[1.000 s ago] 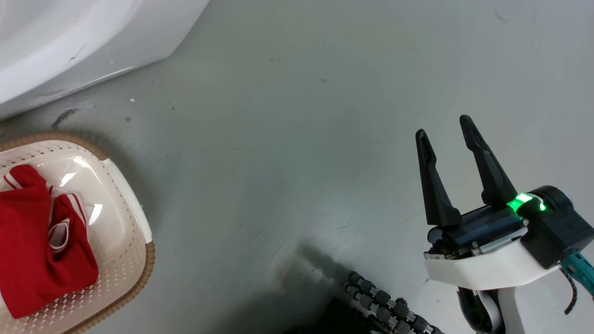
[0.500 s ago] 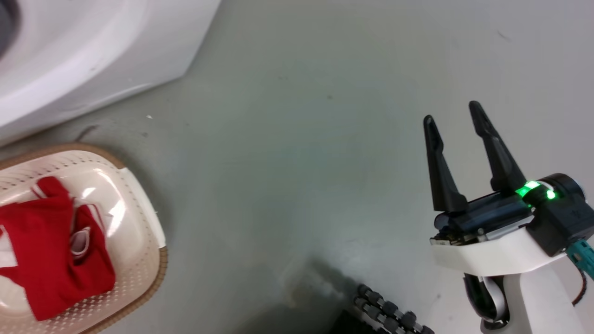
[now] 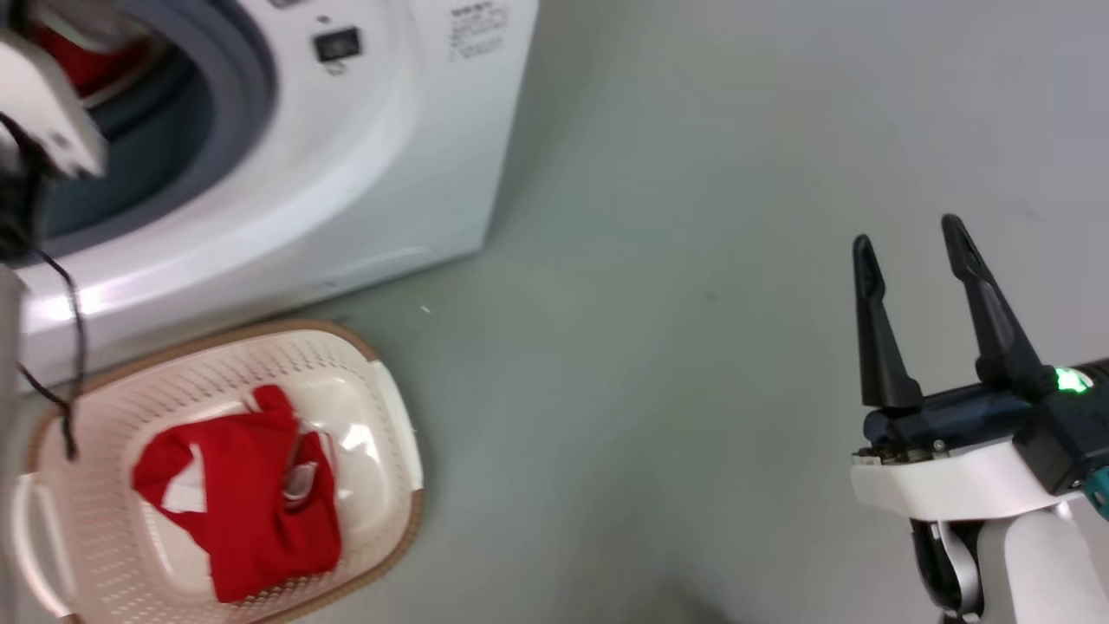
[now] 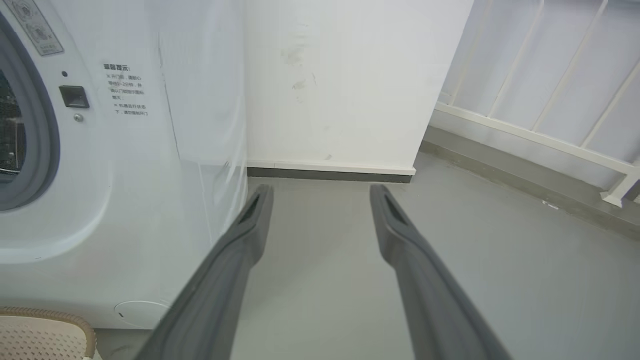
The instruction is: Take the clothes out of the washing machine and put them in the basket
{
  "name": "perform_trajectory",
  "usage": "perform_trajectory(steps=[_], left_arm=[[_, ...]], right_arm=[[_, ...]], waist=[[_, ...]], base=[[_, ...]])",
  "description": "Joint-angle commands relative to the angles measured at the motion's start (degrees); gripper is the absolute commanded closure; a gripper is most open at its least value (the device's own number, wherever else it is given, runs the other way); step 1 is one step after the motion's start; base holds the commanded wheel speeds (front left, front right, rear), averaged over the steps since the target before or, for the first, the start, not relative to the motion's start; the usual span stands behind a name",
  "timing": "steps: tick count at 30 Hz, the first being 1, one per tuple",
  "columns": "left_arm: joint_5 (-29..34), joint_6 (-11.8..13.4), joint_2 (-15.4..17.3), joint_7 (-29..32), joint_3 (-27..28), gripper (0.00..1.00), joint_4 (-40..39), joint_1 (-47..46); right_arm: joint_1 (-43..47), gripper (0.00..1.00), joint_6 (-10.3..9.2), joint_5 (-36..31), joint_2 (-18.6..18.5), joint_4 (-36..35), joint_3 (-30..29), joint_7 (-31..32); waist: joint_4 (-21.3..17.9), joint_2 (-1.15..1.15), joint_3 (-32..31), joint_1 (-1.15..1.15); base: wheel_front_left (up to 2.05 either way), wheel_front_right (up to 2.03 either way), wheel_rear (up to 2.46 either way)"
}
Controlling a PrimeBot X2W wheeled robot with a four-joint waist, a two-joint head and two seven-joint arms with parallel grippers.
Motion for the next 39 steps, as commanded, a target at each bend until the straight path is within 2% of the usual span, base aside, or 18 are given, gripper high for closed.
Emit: perform_trajectory(steps=[1, 10, 12, 17, 23, 31, 35, 39], left_arm=[[-0.42, -0.33, -0.43, -1.02, 0.06, 1.00, -0.26, 1.52], [-1.96, -1.19, -5.15, -11.49, -0.67, 1.00, -4.68, 14.90], [-2.19, -0.52, -6.46, -15.04, -1.05, 1.00, -7.80, 20.39], [-2.60, 1.62, -7.36, -17.50, -0.97, 1.00, -14.33, 26.41], [-3.07, 4.86, -7.37, -17.72, -0.97, 1.00, -25.13, 33.90], [-3.59, 8.88, -6.70, -13.64, -2.83, 1.00, -38.26, 44.74], [-3.64, 9.81, -7.05, -11.31, -5.03, 1.00, -39.50, 48.97], [-4.00, 9.40, -7.77, -10.95, -6.50, 1.00, -34.88, 50.89]], right_arm=[[1.29, 0.00, -0.07, -0.49, 0.01, 0.17, -0.48, -0.11], [4.31, 0.00, -0.08, -3.58, 0.02, 0.63, -2.52, -0.11], [5.97, 0.00, -0.07, -3.82, 0.03, 1.03, -3.07, -0.11], [7.84, 0.00, -0.07, -4.08, 0.04, 1.01, -3.54, -0.11], [9.57, 0.00, -0.07, -4.47, 0.03, 1.33, -4.61, -0.11], [11.44, 0.00, -0.07, -4.66, 0.04, 1.10, -5.35, -0.11], [11.35, 0.00, -0.07, -4.46, 0.04, 1.10, -4.97, -0.11], [10.02, 0.00, -0.07, -4.62, 0.04, 0.85, -3.58, -0.11]], waist=[[3.87, 0.00, -4.67, 0.00], [9.66, 0.00, -13.81, 0.00], [11.37, 0.00, -17.19, 0.00], [13.08, 0.00, -20.24, 0.00], [14.99, 0.00, -23.31, 0.00], [17.22, 0.00, -25.56, 0.00], [17.65, 0.00, -25.19, 0.00], [16.88, 0.00, -23.35, 0.00]], base=[[0.00, 0.00, 0.00], [0.00, 0.00, 0.00], [0.00, 0.00, 0.00], [0.00, 0.00, 0.00], [0.00, 0.00, 0.00], [0.00, 0.00, 0.00], [0.00, 0.00, 0.00], [0.00, 0.00, 0.00]])
